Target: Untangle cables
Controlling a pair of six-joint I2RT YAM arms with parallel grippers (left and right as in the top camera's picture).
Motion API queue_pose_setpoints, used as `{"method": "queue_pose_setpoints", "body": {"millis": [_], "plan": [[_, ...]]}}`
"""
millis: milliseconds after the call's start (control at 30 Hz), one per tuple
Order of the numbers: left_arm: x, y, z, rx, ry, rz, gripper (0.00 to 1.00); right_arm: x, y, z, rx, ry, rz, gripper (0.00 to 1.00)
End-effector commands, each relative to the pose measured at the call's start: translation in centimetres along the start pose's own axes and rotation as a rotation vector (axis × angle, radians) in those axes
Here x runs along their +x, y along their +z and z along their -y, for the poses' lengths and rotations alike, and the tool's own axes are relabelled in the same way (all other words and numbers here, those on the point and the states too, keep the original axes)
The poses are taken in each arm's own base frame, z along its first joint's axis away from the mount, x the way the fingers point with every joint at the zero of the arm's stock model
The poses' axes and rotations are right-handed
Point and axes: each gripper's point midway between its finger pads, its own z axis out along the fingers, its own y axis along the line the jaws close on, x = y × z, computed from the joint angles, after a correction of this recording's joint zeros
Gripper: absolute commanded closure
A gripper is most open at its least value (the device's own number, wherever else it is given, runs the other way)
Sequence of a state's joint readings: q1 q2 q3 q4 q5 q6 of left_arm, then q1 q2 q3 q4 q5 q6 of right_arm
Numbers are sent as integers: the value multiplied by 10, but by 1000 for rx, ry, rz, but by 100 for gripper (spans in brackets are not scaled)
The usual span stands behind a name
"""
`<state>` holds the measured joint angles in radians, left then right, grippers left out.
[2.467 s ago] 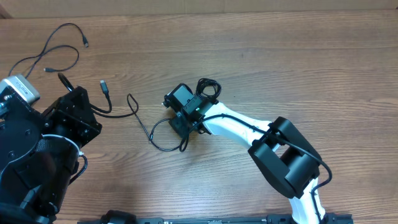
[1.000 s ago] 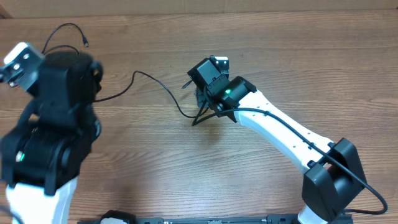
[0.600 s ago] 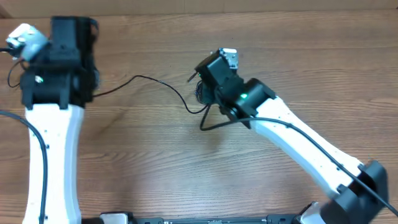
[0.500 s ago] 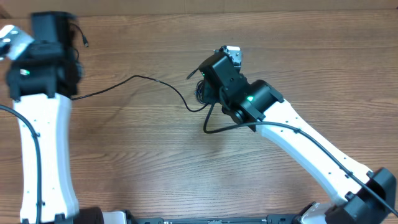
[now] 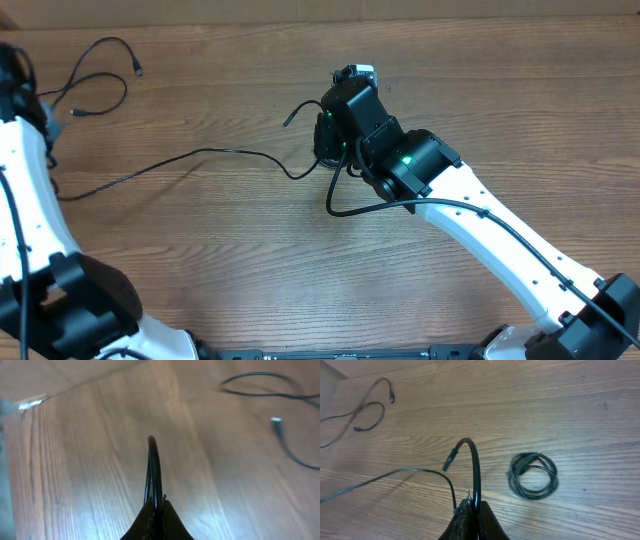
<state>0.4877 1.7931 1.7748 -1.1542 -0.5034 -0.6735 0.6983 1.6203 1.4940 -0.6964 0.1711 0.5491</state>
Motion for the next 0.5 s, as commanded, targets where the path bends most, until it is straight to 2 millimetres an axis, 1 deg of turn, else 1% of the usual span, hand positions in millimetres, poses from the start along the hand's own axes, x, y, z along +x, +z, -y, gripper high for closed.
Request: {"method": "queue_pose_setpoints", "body": {"millis": [0,67,100,133,233,367,467], "plan": [[-3,28,-9,-53,-35,-40,96,-5,-12,-26,-107,-12,9,96],[-2,41,-13,-76,-61,-55,96,-4,-14,-43,-174,-32,6,96],[-4,46,-14,-84,-74,-55,96,-3,-15,-48,-194,-47,8,96],[-7,52,-15,-87,-86,-49,96,-3,-16,-53,-210,-52,11,96],[-25,63,-25,-82,-153,-12,95,0,-20,-72,-256,-71,30,96],[-36,68,-33,-78,-190,7,95,2,-18,-91,-300,-94,49,96],[-41,71,-38,-80,-210,15,92,9,-12,-101,-319,-104,42,96]]}}
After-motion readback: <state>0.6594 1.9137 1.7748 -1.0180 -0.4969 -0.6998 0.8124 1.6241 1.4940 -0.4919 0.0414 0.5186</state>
